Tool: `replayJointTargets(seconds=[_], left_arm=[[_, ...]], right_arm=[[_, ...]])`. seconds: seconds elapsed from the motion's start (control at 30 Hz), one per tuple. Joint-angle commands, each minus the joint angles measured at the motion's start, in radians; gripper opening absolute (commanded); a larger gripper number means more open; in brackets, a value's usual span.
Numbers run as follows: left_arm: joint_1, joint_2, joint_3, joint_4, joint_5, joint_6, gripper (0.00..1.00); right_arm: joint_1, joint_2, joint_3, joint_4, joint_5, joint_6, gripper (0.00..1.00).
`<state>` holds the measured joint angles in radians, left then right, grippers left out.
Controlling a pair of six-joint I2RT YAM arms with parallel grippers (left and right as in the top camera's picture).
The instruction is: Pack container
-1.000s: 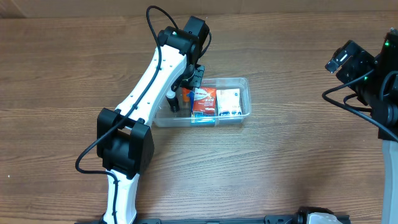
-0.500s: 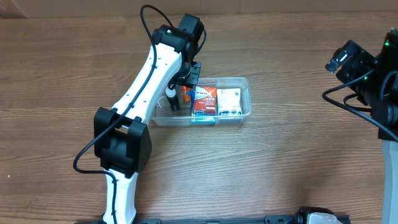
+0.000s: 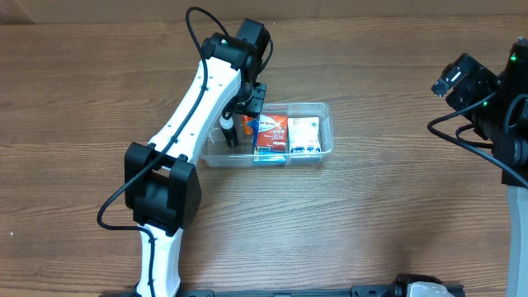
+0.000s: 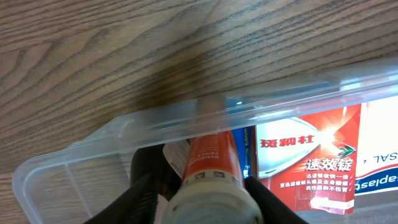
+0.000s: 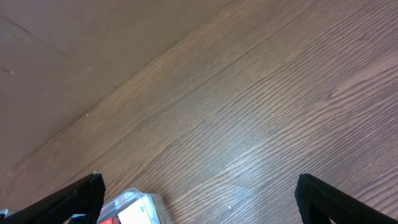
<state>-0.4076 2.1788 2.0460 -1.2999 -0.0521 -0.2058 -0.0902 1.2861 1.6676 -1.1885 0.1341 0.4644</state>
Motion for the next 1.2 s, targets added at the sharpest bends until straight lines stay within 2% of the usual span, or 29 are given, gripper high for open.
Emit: replayJointTargets(seconds=[0.0, 0.27, 0.53, 0.73, 0.77, 0.9, 1.07, 1.17], left_arm=[[0.003, 0.009, -0.006, 0.004, 0.001, 0.023, 0.48], [0.002, 0.009, 0.066, -0.043, 0.0, 0.027, 0.44], [0.002, 0.009, 0.285, -0.182, -0.003, 0.039, 0.47], [0.018, 0.006, 0.478, -0.369, -0.053, -0.003, 0.41], [0.031, 0.002, 0.511, -0.39, -0.063, -0.014, 0.39], [0.107, -0.096, 0.516, -0.39, -0.029, -0.063, 0.41], [0.237, -0.248, 0.515, -0.39, -0.002, -0.064, 0.45], [0.341, -0.358, 0.515, -0.39, -0.038, -0.064, 0.54]], right_arm=[[-0.003, 0.001, 0.005, 0.008, -0.005, 0.0, 1.0], [-0.003, 0.001, 0.005, 0.008, -0.005, 0.0, 1.0], [-0.003, 0.001, 0.005, 0.008, -0.005, 0.0, 1.0], [-0.003, 0.001, 0.005, 0.008, -0.005, 0.0, 1.0], [-0.003, 0.001, 0.005, 0.008, -0.005, 0.0, 1.0], [-0.003, 0.001, 0.005, 0.008, -0.005, 0.0, 1.0], [-0.003, 0.001, 0.005, 0.008, -0.005, 0.0, 1.0], [-0.003, 0.001, 0.005, 0.008, -0.005, 0.0, 1.0]])
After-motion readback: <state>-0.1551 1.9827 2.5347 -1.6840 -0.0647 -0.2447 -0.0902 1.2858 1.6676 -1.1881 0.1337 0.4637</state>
